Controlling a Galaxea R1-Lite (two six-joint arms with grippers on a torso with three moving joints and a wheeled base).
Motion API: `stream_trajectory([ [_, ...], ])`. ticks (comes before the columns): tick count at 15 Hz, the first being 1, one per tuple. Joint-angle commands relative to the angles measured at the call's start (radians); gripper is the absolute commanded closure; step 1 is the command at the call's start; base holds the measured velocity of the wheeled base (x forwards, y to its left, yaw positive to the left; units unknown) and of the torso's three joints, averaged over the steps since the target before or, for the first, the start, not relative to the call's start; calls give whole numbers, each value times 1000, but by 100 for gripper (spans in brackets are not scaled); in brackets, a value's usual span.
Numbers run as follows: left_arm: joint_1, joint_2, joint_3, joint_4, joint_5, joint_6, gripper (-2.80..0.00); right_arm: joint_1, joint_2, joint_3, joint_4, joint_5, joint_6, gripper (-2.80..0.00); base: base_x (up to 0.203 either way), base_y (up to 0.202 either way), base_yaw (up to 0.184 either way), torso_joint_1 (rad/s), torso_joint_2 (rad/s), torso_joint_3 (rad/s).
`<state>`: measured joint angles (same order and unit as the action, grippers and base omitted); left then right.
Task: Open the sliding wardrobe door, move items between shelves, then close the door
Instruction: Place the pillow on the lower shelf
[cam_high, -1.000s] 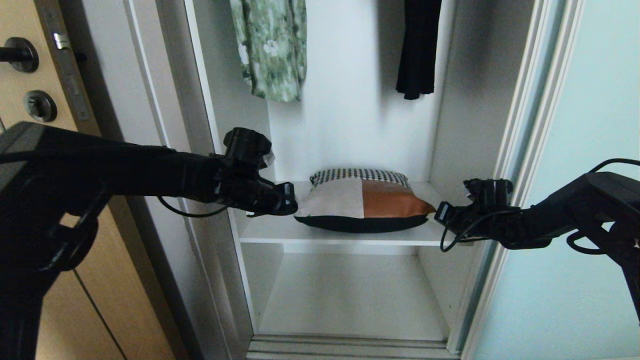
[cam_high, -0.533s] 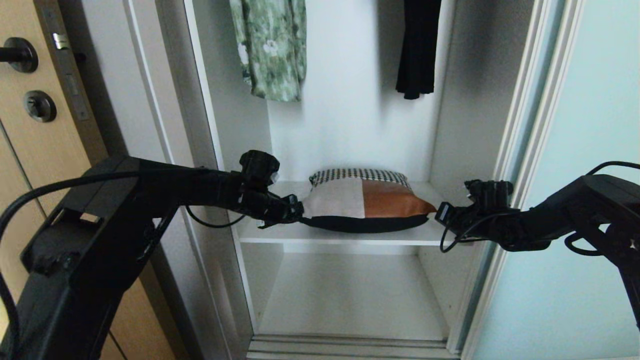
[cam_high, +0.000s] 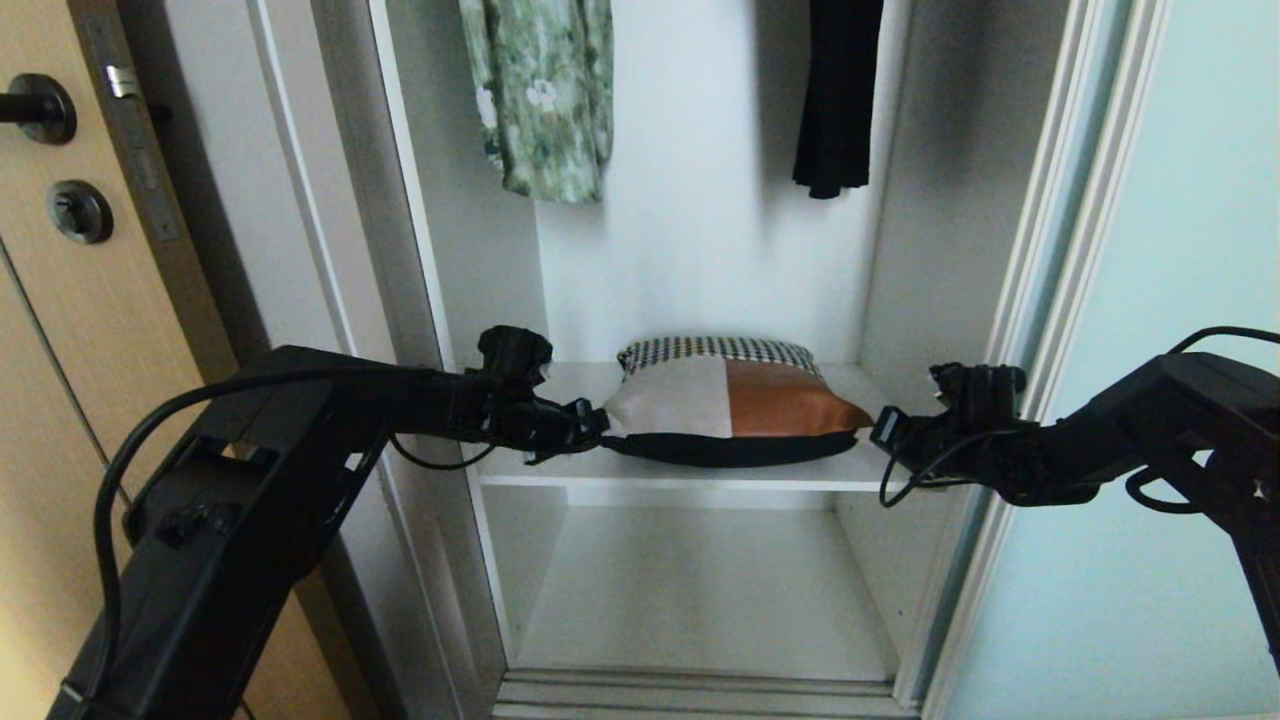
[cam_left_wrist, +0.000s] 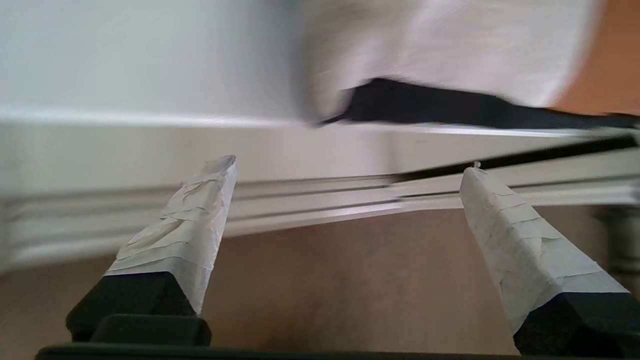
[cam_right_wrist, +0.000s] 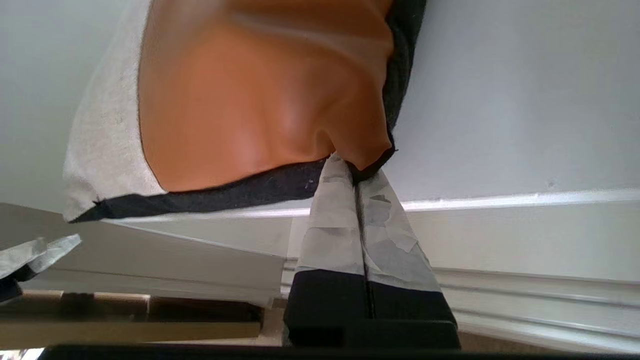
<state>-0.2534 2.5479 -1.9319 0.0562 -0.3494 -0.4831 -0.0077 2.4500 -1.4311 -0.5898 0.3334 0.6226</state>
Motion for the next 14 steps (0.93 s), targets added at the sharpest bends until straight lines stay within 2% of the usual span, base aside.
stream_trajectory([
  [1, 1, 14, -1, -56, -39, -6, -280, 0, -8, 25, -31, 4, 0, 0, 0, 0, 0, 0, 0, 0],
  [7, 1, 48, 1, -217, -36, 6, -280, 0, -16, 63, -74, 27, 2, 0, 0, 0, 0, 0, 0, 0],
  [14, 2, 111, -4, -310, -36, 43, -280, 0, -19, 69, -82, 29, 2, 0, 0, 0, 0, 0, 0, 0],
])
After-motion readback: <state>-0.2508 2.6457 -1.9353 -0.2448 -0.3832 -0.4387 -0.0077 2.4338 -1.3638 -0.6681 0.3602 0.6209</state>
